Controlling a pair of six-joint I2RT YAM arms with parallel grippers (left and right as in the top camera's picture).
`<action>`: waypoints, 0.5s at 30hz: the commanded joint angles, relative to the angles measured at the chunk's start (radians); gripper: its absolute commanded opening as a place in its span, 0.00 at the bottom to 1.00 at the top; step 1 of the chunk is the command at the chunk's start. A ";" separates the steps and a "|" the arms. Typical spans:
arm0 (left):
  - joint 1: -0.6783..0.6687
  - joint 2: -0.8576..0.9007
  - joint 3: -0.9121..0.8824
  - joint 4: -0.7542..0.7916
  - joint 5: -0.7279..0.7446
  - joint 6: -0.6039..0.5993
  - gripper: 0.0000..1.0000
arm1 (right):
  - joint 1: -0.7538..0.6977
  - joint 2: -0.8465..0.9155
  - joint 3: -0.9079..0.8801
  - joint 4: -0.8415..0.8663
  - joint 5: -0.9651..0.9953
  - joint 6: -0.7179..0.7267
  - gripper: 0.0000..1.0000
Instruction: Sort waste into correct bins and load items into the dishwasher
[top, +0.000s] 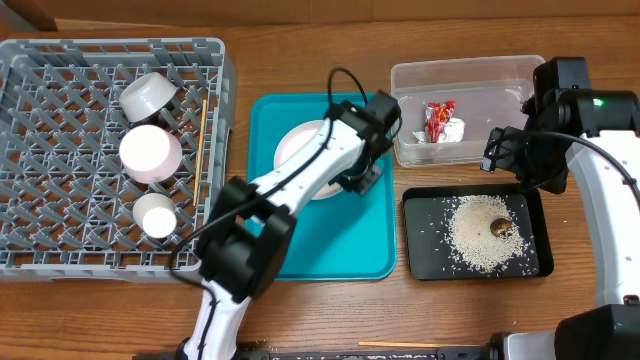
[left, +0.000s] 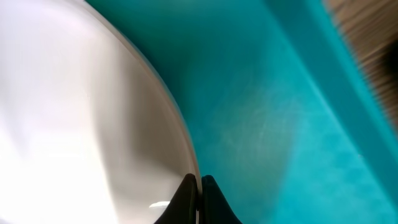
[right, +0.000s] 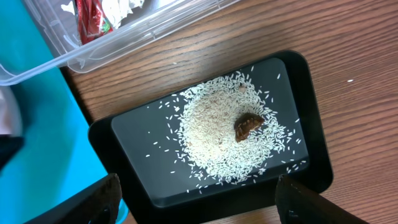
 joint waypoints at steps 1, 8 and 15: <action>0.069 -0.231 0.077 0.002 0.026 -0.071 0.04 | 0.001 -0.019 0.026 0.000 0.006 0.001 0.81; 0.452 -0.457 0.077 -0.050 0.426 0.061 0.04 | 0.001 -0.019 0.026 0.003 0.006 0.001 0.81; 0.788 -0.372 0.064 -0.090 0.800 0.180 0.04 | 0.001 -0.019 0.026 0.002 0.006 0.001 0.81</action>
